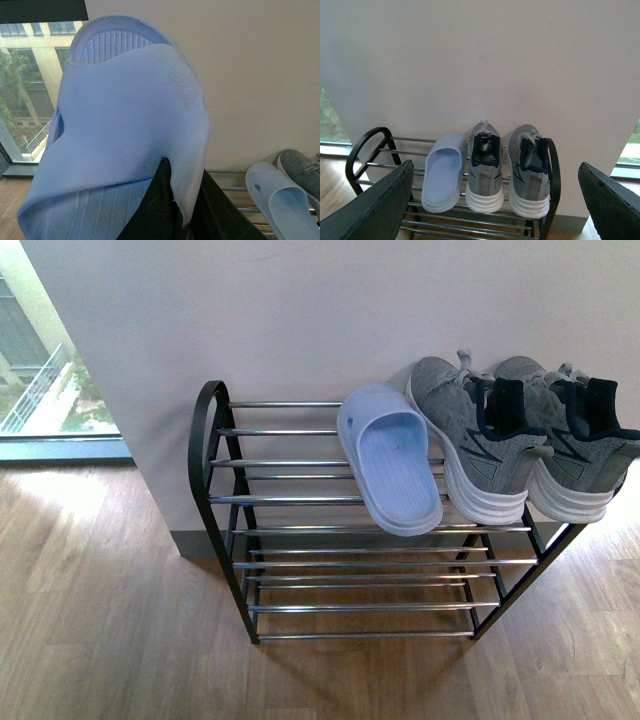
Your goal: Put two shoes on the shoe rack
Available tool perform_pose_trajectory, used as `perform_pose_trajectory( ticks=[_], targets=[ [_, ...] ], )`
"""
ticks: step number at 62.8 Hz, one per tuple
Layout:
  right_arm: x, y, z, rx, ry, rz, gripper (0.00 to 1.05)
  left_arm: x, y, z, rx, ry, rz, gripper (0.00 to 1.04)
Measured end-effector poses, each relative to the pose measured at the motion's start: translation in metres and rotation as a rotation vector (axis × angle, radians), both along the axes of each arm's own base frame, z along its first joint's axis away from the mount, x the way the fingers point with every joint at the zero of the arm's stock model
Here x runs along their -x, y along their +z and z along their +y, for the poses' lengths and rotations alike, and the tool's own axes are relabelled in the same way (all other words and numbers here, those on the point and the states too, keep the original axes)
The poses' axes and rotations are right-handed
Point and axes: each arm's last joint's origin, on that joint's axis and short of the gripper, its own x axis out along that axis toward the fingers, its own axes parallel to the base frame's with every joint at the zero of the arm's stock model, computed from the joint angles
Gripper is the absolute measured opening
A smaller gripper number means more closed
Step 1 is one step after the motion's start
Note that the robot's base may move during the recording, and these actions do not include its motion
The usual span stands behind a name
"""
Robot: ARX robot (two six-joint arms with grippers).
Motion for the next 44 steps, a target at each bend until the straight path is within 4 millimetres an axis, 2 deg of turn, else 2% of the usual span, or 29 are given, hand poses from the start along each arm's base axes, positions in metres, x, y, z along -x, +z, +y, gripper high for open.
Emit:
perform_pose_trajectory(
  ticks=[11,15,19,23,31,39,44],
  targets=[
    [0.0,0.0,0.0,0.0,0.0,0.0,0.95,0.0,0.0,0.0,-0.001,-0.001,0.002,0.04],
    [0.0,0.0,0.0,0.0,0.0,0.0,0.95,-0.006,-0.001,-0.003,-0.026,0.058,0.119,0.04],
    [0.0,0.0,0.0,0.0,0.003,0.0,0.95,-0.026,0.002,-0.007,-0.066,0.092,0.374,0.04],
    [0.0,0.0,0.0,0.0,0.003,0.0,0.95,-0.046,-0.013,-0.002,-0.091,0.142,0.548,0.04],
    [0.0,0.0,0.0,0.0,0.003,0.0,0.95,-0.076,-0.015,-0.013,-0.076,0.124,0.588,0.04],
    [0.0,0.0,0.0,0.0,0.003,0.0,0.95,-0.119,-0.01,-0.033,-0.045,0.079,0.589,0.04],
    [0.0,0.0,0.0,0.0,0.003,0.0,0.95,-0.149,-0.02,-0.046,-0.051,0.048,0.621,0.04]
  ],
)
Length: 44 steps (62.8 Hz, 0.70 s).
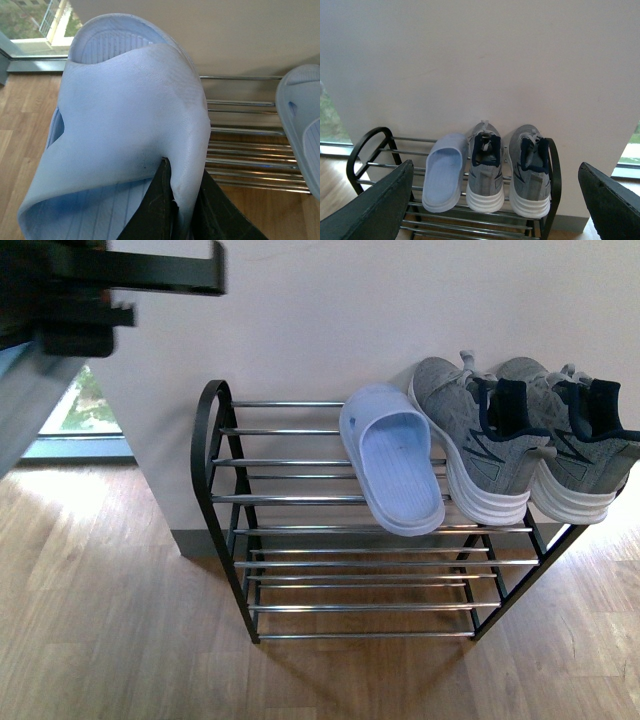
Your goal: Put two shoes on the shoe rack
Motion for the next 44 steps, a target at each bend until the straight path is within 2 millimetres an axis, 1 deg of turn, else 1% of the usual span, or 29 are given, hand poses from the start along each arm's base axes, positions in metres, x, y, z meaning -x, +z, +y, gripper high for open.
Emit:
perform_pose_trajectory(
  ticks=[1,3,9,13,14,19,30,44],
  targets=[
    [0.0,0.0,0.0,0.0,0.0,0.0,0.95,-0.007,-0.004,-0.004,0.003,-0.01,0.009,0.04],
    [0.0,0.0,0.0,0.0,0.0,0.0,0.95,-0.014,-0.009,-0.007,0.002,-0.023,0.021,0.04],
    [0.0,0.0,0.0,0.0,0.0,0.0,0.95,-0.05,-0.038,-0.028,-0.033,-0.104,0.081,0.04],
    [0.0,0.0,0.0,0.0,0.0,0.0,0.95,-0.063,-0.048,-0.035,-0.057,-0.137,0.095,0.04],
    [0.0,0.0,0.0,0.0,0.0,0.0,0.95,-0.07,-0.053,-0.041,-0.089,-0.161,0.092,0.04],
    [0.0,0.0,0.0,0.0,0.0,0.0,0.95,-0.085,-0.064,-0.054,-0.149,-0.234,0.076,0.04],
    [0.0,0.0,0.0,0.0,0.0,0.0,0.95,-0.111,-0.092,-0.077,-0.251,-0.349,0.09,0.04],
    [0.0,0.0,0.0,0.0,0.0,0.0,0.95,-0.131,-0.124,-0.092,-0.286,-0.367,0.123,0.04]
  ],
)
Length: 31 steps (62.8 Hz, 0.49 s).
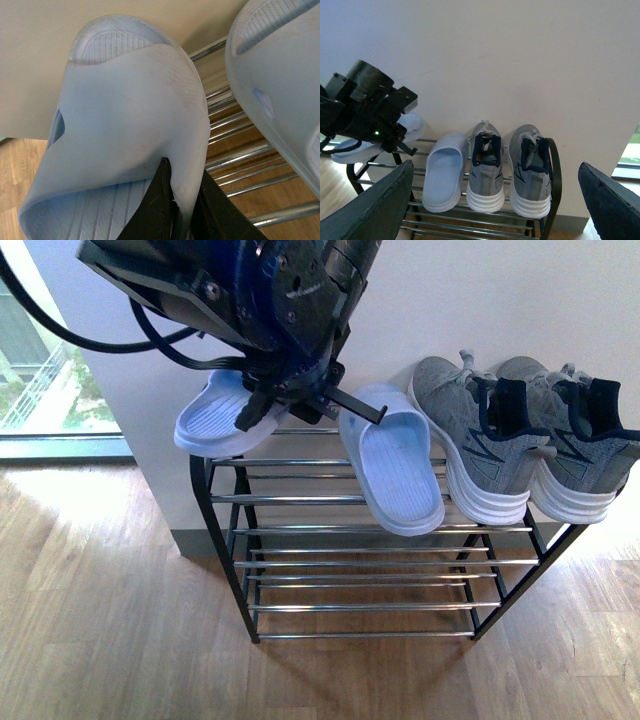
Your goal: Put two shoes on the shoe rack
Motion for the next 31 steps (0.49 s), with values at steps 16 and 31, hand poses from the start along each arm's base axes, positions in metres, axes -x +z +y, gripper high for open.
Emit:
perform_pose_trajectory(
  ticks=[16,31],
  targets=[
    [0.0,0.0,0.0,0.0,0.0,0.0,0.95,-0.013,-0.028,-0.013,0.005,0.069,-0.022,0.04],
    [0.0,0.0,0.0,0.0,0.0,0.0,0.95,-0.015,-0.033,-0.024,0.061,0.144,-0.056,0.04]
  ],
)
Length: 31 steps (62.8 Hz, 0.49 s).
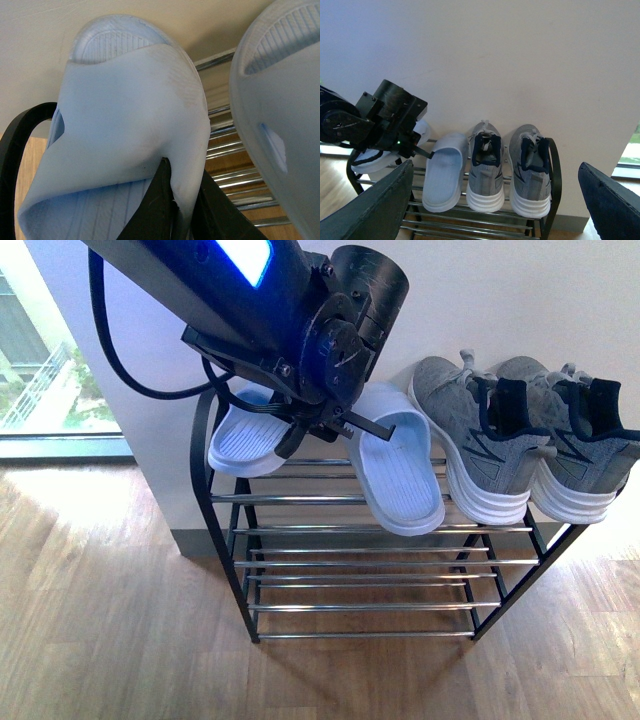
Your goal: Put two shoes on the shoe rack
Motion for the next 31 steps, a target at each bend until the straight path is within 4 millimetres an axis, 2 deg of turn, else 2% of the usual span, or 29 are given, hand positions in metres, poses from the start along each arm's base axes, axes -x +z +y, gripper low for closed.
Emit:
perform_pose_trajectory(
  ticks=[28,31],
  targets=[
    [0.0,0.0,0.0,0.0,0.0,0.0,0.95,-0.001,-0.017,-0.004,0.043,0.126,0.002,0.04],
    [0.0,0.0,0.0,0.0,0.0,0.0,0.95,-0.001,-0.018,-0.005,0.048,0.134,0.006,0.09]
  ],
)
